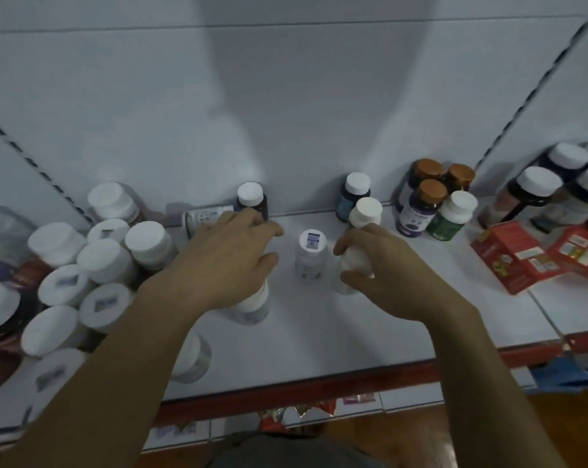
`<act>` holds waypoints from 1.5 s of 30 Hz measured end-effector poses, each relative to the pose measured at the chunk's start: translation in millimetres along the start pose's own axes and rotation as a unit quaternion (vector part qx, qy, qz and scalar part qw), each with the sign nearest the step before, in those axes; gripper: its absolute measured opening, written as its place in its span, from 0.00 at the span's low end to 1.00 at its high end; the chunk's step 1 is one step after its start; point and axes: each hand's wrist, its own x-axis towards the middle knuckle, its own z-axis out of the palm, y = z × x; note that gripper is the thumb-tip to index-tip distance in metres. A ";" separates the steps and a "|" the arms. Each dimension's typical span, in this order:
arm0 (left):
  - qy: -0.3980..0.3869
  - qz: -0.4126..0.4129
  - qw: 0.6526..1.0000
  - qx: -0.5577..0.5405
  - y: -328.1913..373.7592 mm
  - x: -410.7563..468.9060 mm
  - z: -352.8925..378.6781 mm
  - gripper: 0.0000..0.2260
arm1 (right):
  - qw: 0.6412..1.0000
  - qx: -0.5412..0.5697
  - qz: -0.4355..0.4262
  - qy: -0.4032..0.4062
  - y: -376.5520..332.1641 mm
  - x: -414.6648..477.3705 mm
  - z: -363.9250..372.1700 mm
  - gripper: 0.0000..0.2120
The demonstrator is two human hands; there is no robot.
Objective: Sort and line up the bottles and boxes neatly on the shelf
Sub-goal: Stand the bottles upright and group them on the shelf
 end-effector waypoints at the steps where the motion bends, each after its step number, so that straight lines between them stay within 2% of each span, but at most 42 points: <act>1: 0.008 -0.021 1.000 -0.014 -5.6 0.8 -1.1 0.21 | 1.000 -0.005 0.001 -0.007 1.4 0.5 -2.3 0.18; 3: -0.006 -0.068 0.997 -0.028 -19.9 3.3 -4.3 0.22 | 0.999 -0.030 0.000 -0.015 2.9 2.6 -7.0 0.24; 5: -0.034 -0.096 0.994 -0.032 -29.2 6.2 -6.8 0.22 | 0.998 -0.059 -0.028 0.012 -1.1 6.2 -10.8 0.30; 8: -0.038 -0.095 0.994 -0.036 -33.1 8.7 -4.4 0.17 | 0.990 -0.057 -0.100 0.084 -18.5 19.1 -10.6 0.29; 11: 0.032 -0.098 0.989 -0.107 -35.0 0.0 -13.0 0.11 | 0.983 -0.129 -0.120 0.044 -33.5 41.2 -1.7 0.23; 14: 0.136 -0.127 0.954 -0.234 -39.6 -20.2 -23.2 0.09 | 0.978 -0.173 -0.120 0.003 -34.9 55.0 1.2 0.15; 16: 0.195 -0.140 0.915 -0.323 -37.5 -36.8 -23.5 0.10 | 0.987 -0.094 -0.130 0.022 -31.2 56.8 -3.4 0.13; 18: 0.234 -0.149 0.886 -0.372 -35.9 -49.6 -18.6 0.11 | 0.988 0.047 -0.126 0.081 -28.2 52.7 -5.4 0.13; 21: 0.284 -0.166 0.855 -0.401 -39.9 -62.7 -12.7 0.11 | 0.957 0.214 -0.129 0.146 -32.7 44.0 -0.6 0.13; 26: 0.362 -0.175 0.820 -0.407 -58.2 -81.0 -23.9 0.11 | 0.906 0.385 -0.126 0.123 -58.8 43.7 9.3 0.10; 34: 0.410 -0.190 0.807 -0.381 -122.2 -136.7 -33.7 0.06 | 0.913 0.328 -0.207 0.124 -123.4 60.1 34.8 0.11; 37: 0.422 -0.210 0.794 -0.384 -164.6 -168.6 -35.8 0.07 | 0.911 0.292 -0.247 0.154 -160.4 66.3 47.8 0.13; 42: 0.469 -0.251 0.755 -0.384 -241.9 -224.8 -42.2 0.06 | 0.917 0.307 -0.217 0.132 -233.1 84.0 66.9 0.14; 45: 0.482 -0.259 0.741 -0.389 -283.5 -246.0 -36.6 0.08 | 0.931 0.233 -0.241 0.145 -280.8 104.9 71.5 0.14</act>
